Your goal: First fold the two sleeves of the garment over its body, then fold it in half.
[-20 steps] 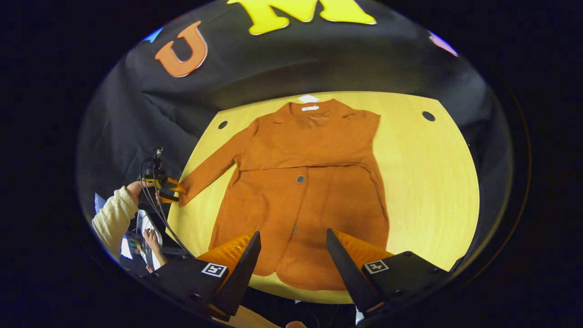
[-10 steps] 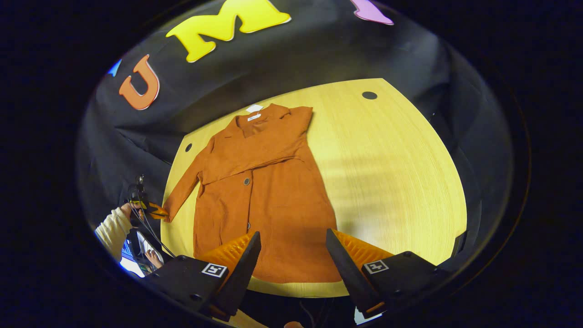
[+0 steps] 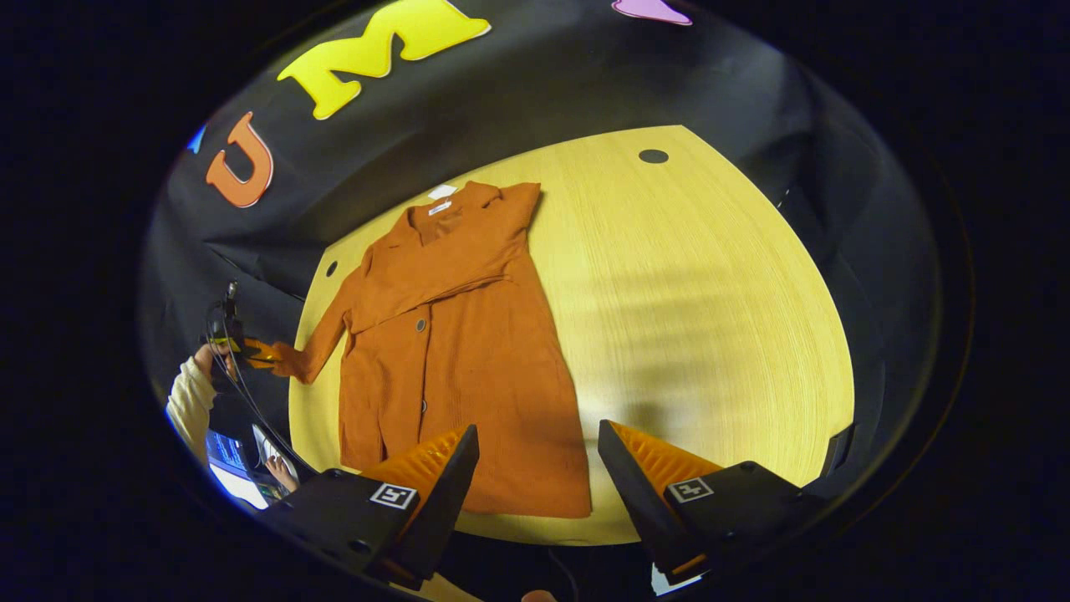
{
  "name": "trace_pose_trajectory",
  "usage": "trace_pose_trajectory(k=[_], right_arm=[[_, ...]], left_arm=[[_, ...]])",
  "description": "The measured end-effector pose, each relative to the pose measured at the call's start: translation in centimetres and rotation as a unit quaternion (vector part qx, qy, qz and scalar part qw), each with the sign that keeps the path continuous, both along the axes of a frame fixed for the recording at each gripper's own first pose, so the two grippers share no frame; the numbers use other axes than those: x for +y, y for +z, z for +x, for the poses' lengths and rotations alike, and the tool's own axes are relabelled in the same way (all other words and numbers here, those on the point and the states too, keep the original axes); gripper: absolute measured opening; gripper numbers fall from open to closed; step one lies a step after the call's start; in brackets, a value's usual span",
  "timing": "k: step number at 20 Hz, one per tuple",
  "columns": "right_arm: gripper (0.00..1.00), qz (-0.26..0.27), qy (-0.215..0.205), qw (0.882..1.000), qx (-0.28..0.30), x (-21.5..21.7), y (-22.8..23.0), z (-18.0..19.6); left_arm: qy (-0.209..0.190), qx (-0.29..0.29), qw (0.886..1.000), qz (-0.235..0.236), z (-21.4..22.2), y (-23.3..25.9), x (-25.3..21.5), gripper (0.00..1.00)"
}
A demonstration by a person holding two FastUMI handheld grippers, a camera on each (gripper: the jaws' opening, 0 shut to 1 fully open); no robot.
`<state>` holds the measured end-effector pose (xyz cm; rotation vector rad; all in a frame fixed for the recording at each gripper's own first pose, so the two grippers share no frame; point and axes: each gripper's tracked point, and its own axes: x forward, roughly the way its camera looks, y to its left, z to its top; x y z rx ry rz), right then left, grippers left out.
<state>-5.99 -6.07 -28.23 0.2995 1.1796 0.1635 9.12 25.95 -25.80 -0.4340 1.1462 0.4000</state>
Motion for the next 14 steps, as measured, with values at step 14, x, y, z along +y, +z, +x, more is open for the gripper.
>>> trace_pose_trajectory(k=[14], right_arm=[[0.93,0.038,-0.007,0.998,0.046,-5.4,-1.7,-1.1]], left_arm=[[-0.182,-0.03,0.982,-0.029,11.6,4.1,-28.0,0.03]])
